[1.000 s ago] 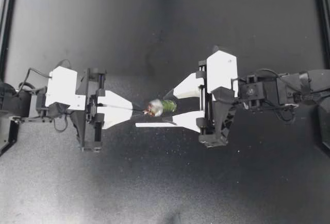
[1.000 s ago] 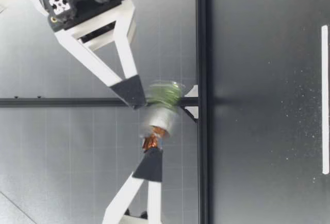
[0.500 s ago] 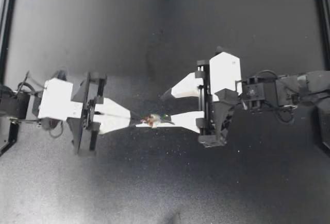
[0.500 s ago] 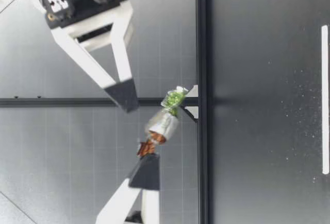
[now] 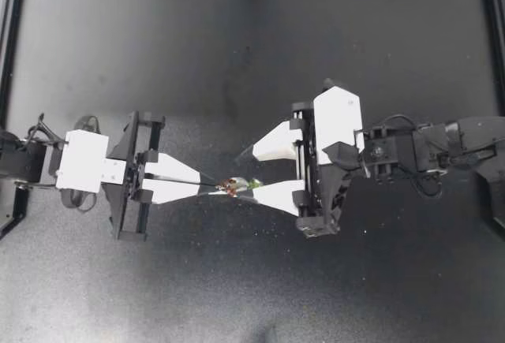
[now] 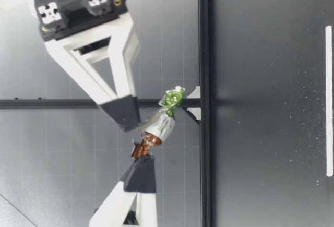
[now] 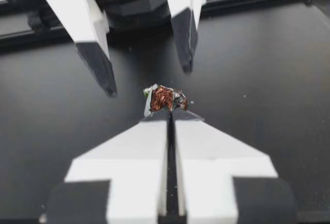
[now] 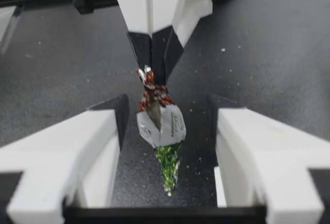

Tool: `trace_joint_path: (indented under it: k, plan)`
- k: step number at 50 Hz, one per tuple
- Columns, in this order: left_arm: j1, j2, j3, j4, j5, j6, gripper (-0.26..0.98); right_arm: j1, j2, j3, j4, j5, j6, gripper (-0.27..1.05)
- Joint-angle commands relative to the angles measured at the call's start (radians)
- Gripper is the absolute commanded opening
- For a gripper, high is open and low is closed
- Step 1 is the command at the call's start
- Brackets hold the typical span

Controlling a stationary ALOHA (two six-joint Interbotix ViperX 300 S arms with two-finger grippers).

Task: Pick up the candy and unwrap it.

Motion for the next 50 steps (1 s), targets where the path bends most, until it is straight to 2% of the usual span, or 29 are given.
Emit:
trace_joint_path:
  k: [1, 8, 12, 23, 32, 44, 50]
  plan:
    - [-0.002, -0.023, -0.023, 0.003, -0.02, 0.005, -0.16, 0.006, -0.005, -0.025, 0.0, -0.009, 0.002, 0.57]
    - [-0.003, -0.023, -0.025, 0.014, -0.028, 0.005, -0.16, 0.006, 0.003, -0.025, 0.0, -0.009, 0.003, 0.55]
    - [-0.006, -0.023, -0.023, 0.017, -0.028, 0.005, -0.16, 0.006, 0.003, -0.025, 0.0, -0.009, 0.002, 0.49]
    - [-0.008, -0.025, -0.018, 0.017, -0.028, 0.005, -0.16, 0.006, 0.003, -0.025, -0.002, 0.002, 0.0, 0.08]
    - [-0.011, -0.025, -0.021, 0.034, -0.028, 0.003, -0.16, 0.006, -0.002, -0.037, -0.003, 0.015, -0.012, -0.13]
    - [-0.012, -0.026, -0.014, 0.029, -0.018, -0.021, -0.15, 0.006, -0.009, -0.038, -0.003, 0.014, -0.048, -0.15]
    - [-0.012, -0.034, -0.011, 0.028, -0.017, -0.029, -0.1, 0.006, -0.011, -0.04, -0.003, 0.017, -0.048, -0.15]
